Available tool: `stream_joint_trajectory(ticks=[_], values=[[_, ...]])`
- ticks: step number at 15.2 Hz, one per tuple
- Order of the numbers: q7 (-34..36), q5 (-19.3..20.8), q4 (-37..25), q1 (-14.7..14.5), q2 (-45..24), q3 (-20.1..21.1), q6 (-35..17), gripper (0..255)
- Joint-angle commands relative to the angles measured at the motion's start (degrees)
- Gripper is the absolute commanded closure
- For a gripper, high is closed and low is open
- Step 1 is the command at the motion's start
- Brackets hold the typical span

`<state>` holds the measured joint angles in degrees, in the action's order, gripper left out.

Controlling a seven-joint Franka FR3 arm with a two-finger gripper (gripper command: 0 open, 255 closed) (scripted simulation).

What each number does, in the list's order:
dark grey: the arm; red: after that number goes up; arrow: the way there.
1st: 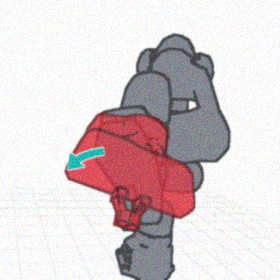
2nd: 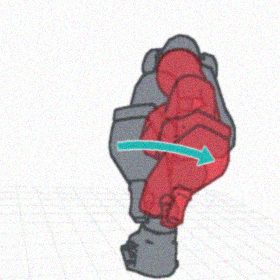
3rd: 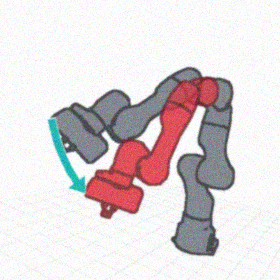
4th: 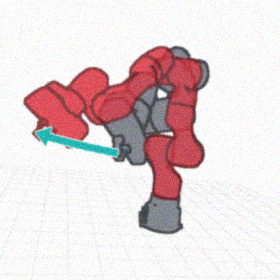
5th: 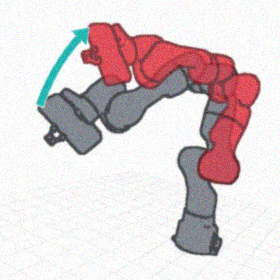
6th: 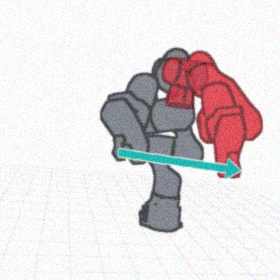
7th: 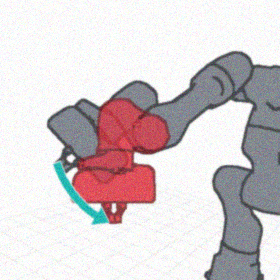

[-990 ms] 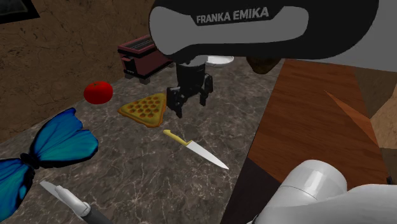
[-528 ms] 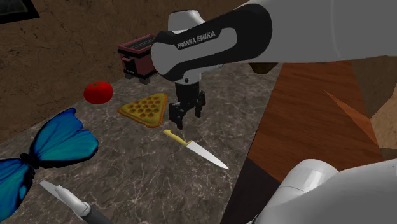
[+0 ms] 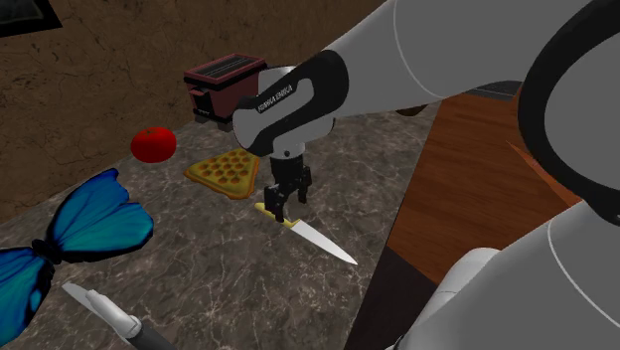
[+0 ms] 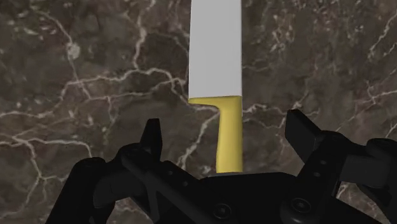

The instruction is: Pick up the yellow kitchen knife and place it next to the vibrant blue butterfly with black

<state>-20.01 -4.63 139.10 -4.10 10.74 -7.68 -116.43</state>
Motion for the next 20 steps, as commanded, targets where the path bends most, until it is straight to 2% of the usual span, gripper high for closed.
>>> stream_joint_trajectory(ticks=[1,5,12,13,20], values=[[-0.4,-0.2,1.0,-0.1,-0.8,0.0,-1.7,0],[-0.6,-0.6,2.9,-0.2,-1.9,0.0,-4.7,0],[-0.6,-0.6,2.9,-0.2,-1.9,0.0,-4.7,0],[-0.6,-0.6,2.9,-0.2,-1.9,0.0,-4.7,255],[-0.4,-0.6,2.8,-0.3,-1.7,0.2,-4.5,255]])
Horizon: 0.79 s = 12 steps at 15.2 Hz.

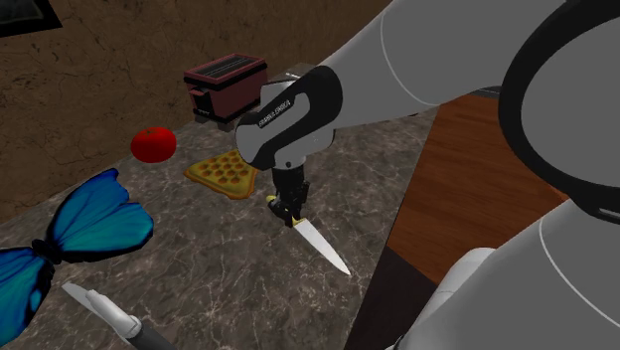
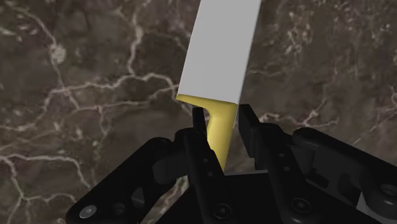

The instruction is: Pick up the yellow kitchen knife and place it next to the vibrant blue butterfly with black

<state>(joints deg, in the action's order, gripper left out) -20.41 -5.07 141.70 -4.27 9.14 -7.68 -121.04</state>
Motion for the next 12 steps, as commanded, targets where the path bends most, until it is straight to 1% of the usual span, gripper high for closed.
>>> stream_joint_trajectory(ticks=[1,2,12], values=[[0.0,-0.1,0.2,-0.1,-0.2,0.1,0.1,255],[-0.2,-0.1,0.3,-0.1,-0.3,0.0,-0.1,255],[1.1,0.8,-3.5,0.1,4.3,0.2,8.2,255]])
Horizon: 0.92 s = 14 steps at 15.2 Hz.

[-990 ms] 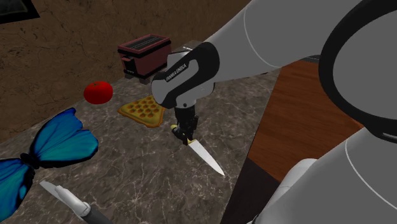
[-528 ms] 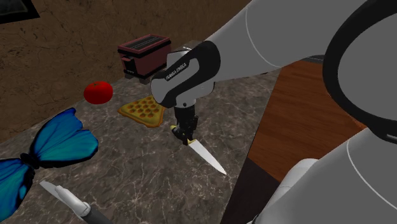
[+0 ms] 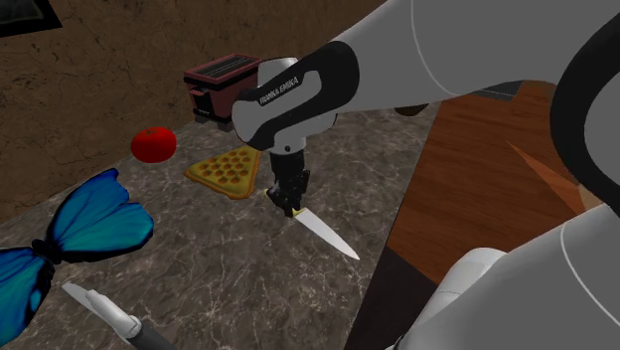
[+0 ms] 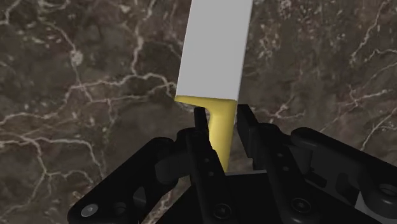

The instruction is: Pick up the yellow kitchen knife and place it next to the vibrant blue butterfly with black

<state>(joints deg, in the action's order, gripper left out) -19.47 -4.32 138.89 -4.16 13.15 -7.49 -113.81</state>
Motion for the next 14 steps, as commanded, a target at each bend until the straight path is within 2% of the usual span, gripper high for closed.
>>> stream_joint_trajectory(ticks=[1,12,14], values=[[0.2,0.1,-1.1,0.0,0.7,0.1,1.8,255],[1.3,0.6,-6.8,0.1,3.9,0.3,10.7,255],[2.7,0.1,-6.6,-0.6,4.3,1.2,10.7,255]])
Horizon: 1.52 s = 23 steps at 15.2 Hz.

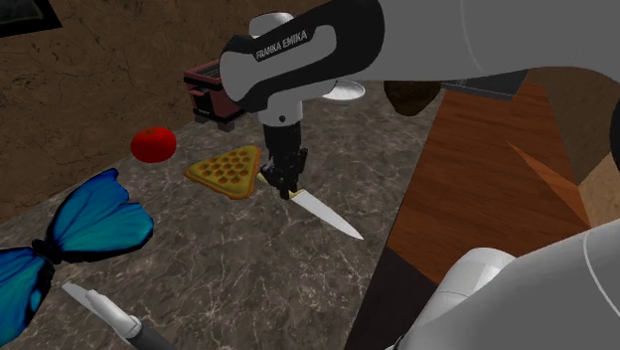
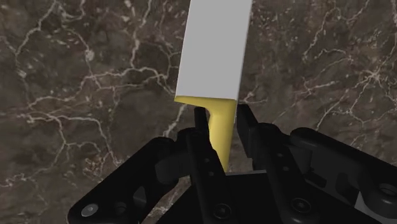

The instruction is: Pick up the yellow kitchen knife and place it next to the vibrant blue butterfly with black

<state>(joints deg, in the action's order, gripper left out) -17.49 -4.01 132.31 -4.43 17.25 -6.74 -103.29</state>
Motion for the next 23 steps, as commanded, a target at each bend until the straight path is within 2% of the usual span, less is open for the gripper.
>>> stream_joint_trajectory(ticks=[1,12,23], values=[[2.0,-0.8,0.2,-1.0,0.4,1.4,0.0,255],[16.5,-7.2,-1.3,-8.4,-1.6,11.5,-2.5,255],[31.2,-10.0,-10.5,-15.0,-10.7,20.8,-5.3,255]])
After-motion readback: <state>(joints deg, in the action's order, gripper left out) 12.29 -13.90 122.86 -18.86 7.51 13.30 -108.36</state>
